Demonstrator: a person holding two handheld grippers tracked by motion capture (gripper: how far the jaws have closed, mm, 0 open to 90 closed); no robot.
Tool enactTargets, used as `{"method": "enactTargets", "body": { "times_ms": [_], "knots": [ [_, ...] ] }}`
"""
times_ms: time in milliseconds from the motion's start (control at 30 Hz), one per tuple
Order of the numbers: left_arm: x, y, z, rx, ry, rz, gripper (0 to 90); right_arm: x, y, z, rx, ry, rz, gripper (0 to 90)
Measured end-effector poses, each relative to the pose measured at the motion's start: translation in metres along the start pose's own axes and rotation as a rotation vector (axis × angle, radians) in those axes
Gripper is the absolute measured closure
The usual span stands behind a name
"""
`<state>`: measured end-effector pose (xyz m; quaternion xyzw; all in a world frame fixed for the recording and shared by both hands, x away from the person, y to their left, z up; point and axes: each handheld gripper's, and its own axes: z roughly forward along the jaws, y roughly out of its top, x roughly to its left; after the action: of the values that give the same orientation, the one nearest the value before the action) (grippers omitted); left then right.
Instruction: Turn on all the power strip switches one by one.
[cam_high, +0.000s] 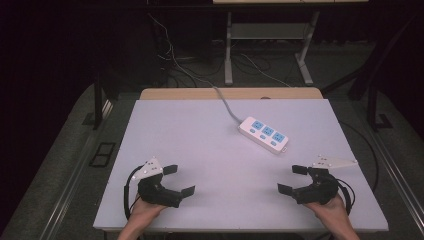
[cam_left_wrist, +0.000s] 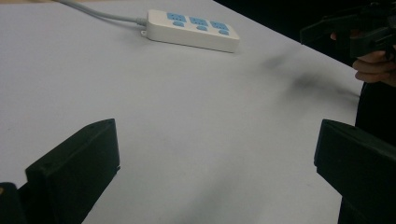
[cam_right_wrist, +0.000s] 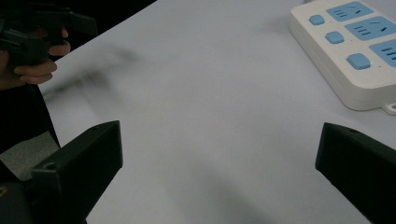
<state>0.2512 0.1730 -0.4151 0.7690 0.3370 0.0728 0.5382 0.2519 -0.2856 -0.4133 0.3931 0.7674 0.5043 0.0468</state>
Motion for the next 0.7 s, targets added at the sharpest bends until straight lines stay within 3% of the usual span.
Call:
{"method": "enactTargets", "body": {
  "times_ms": [300, 700],
  "knots": [
    [-0.0015, -0.0004, 0.0018, 0.019, -0.005, 0.024, 0.0, -0.0023, -0.0014, 0.0015, 0.019, 0.004, 0.007, 0.4],
    [0.0027, -0.0032, 0.0034, 0.039, -0.007, 0.013, 0.0, 0.0015, 0.0023, 0.0008, 0.044, -0.002, 0.0, 0.4]
  ]
}}
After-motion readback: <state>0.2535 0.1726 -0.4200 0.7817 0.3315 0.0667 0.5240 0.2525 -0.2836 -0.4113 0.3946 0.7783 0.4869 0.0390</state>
